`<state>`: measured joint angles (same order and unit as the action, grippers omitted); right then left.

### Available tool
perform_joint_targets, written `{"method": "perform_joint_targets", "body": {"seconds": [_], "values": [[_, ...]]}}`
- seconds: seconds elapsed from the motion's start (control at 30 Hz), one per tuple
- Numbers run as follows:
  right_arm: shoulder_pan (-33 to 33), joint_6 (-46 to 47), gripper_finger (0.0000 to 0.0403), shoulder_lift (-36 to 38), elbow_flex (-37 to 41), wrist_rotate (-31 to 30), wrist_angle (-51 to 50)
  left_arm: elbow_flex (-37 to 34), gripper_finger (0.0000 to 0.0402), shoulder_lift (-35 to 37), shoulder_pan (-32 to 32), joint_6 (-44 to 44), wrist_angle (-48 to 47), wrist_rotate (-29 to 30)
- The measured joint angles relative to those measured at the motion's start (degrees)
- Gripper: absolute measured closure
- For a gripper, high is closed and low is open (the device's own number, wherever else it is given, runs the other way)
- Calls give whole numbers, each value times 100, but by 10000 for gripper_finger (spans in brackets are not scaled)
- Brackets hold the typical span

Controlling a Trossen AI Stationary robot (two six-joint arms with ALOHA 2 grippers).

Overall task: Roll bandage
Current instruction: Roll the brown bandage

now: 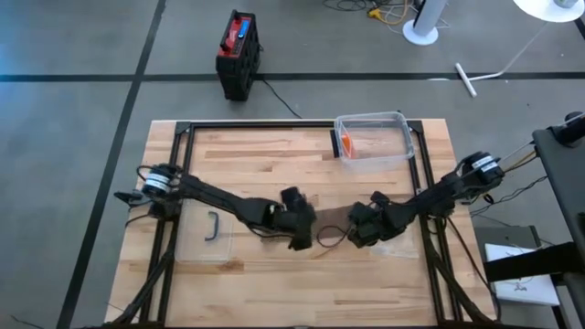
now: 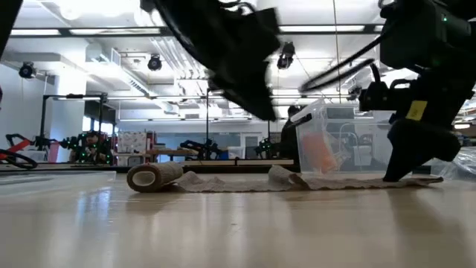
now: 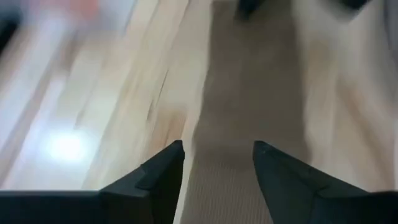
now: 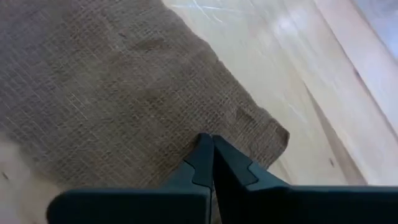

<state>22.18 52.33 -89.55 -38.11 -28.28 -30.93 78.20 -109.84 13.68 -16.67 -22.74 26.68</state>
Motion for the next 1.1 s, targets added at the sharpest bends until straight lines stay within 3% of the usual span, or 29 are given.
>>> {"method": "perform_joint_targets", "body": {"seconds": [0.07, 0.2, 0.3, 0.53, 0.63, 0.73, 0.97, 1.1], "values": [[60, 258, 403, -56, -10, 131, -38, -92, 212, 211, 75, -505, -682, 33], [340, 1157, 403, -102, -353, 605, -768, -618, 224, 701, 368, -1010, -889, 500], [637, 1717, 403, -110, -692, 1029, -1438, -1207, 238, 1109, 583, -1403, -742, 633], [1171, 2091, 403, -309, -1326, 1879, -1446, -2529, 259, 1952, 1103, -1862, 315, 693], [1232, 1959, 403, -368, -1597, 1649, -1467, -3015, 259, 2088, 1296, -1835, 1345, 682], [1179, 1726, 403, -429, -1777, 1260, -1541, -3192, 258, 2024, 1383, -2044, 1727, 685], [954, 1087, 403, -401, -2074, 996, -1520, -3218, 266, 1641, 1409, -2476, 1199, 53], [847, 756, 403, -409, -2156, 988, -1542, -3265, 271, 1666, 1381, -2442, 405, 200]]}}
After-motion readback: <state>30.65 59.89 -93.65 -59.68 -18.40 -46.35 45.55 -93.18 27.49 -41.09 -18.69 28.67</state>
